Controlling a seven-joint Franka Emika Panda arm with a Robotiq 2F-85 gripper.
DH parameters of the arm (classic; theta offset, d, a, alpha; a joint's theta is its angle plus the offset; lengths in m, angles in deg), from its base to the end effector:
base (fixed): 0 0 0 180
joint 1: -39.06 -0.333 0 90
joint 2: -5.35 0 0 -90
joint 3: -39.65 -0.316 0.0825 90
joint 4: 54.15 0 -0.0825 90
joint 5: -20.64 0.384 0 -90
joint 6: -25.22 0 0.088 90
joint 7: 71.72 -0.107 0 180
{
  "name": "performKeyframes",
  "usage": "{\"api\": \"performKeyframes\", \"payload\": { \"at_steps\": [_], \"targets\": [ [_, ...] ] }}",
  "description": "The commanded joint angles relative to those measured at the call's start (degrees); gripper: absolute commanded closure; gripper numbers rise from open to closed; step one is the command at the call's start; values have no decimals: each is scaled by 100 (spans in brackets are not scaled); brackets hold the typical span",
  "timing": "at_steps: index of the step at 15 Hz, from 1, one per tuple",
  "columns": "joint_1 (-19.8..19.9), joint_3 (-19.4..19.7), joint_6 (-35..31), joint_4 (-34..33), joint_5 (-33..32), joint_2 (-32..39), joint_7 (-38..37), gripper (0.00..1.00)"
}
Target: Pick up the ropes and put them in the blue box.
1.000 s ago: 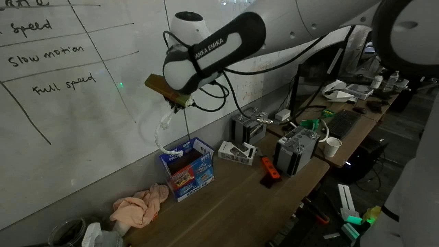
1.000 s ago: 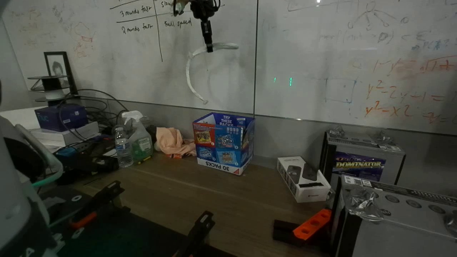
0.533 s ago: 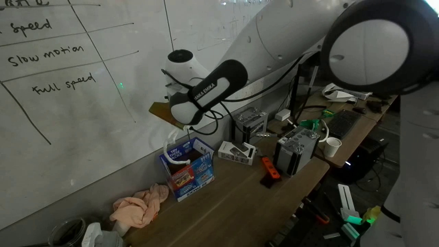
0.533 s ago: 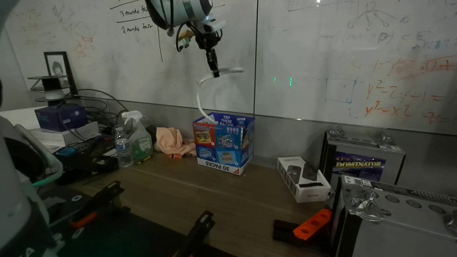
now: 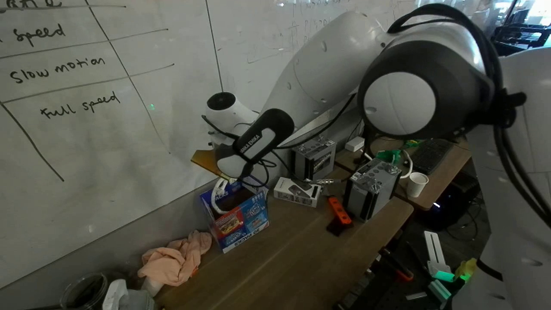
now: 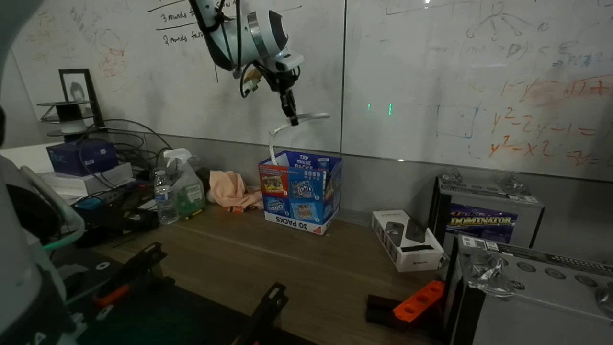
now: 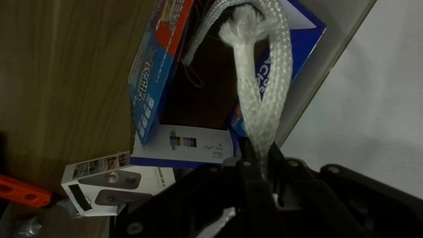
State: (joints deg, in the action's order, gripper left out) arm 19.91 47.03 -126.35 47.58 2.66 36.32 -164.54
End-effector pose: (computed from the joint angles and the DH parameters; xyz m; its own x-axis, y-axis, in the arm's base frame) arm 0.6703 0.1579 0.2901 0.3692 -0.8874 0.2760 -0.8480 -0.4432 -0.2906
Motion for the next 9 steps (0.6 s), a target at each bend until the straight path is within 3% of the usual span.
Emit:
{"api": "performKeyframes", "payload": {
  "at_steps": [1,8,9],
  "targets": [
    [-140,159,-74,-375,-40,410,-202,91],
    [-154,213,-23,-783,75,953,-198,91],
    [-146,209,-8,-834,86,1007,-152,62]
  ]
}}
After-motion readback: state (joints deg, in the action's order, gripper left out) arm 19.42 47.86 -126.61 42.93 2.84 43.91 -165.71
